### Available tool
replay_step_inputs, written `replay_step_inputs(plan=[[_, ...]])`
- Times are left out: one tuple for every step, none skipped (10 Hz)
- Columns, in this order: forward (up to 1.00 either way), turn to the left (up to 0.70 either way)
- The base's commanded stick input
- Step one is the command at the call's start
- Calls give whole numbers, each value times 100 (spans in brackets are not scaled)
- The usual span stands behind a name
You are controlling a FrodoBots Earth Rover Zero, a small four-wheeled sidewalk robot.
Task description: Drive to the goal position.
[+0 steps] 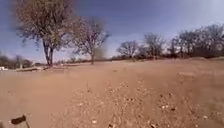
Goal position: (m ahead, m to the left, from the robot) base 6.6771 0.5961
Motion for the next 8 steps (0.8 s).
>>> replay_step_inputs(plan=[[100, 0], [100, 0], [100, 0], [100, 0], [100, 0], [100, 0], [100, 0], [100, 0]])
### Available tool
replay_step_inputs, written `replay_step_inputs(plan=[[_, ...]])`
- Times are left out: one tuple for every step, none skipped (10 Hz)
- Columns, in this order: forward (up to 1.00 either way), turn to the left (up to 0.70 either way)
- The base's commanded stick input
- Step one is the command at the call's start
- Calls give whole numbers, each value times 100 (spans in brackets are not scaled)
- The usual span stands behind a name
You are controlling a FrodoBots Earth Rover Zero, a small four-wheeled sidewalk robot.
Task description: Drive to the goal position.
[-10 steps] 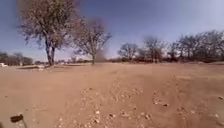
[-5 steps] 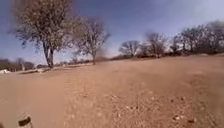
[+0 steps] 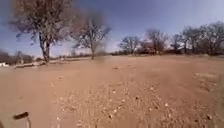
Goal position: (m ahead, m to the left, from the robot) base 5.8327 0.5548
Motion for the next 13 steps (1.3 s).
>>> replay_step_inputs(plan=[[100, 0], [100, 0], [100, 0], [100, 0], [100, 0], [100, 0], [100, 0], [100, 0], [100, 0], [100, 0], [100, 0], [100, 0], [100, 0]])
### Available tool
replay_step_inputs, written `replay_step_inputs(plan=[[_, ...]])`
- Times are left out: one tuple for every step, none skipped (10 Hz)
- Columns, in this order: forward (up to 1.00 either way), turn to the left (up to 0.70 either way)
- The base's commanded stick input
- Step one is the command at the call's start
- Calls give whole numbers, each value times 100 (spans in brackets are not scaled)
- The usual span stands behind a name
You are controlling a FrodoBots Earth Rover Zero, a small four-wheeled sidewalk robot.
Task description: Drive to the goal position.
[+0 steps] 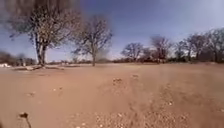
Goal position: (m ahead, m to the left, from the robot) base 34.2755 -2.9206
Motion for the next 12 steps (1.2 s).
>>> replay_step_inputs(plan=[[100, 0], [100, 0], [100, 0], [100, 0], [100, 0], [100, 0], [100, 0], [100, 0], [100, 0], [100, 0], [100, 0], [100, 0]])
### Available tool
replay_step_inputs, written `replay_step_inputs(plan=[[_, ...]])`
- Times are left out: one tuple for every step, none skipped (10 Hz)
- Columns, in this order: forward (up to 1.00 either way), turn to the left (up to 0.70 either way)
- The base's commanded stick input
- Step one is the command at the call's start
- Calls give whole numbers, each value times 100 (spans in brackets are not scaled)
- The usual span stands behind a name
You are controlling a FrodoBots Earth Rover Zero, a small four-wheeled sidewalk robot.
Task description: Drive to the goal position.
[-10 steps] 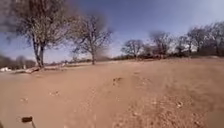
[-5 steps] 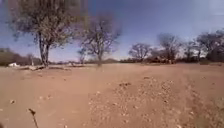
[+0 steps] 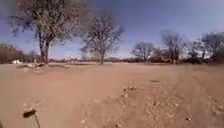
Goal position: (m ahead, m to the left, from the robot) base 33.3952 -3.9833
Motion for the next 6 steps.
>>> replay_step_inputs(plan=[[100, 0], [100, 0], [100, 0], [100, 0], [100, -10], [100, -21]])
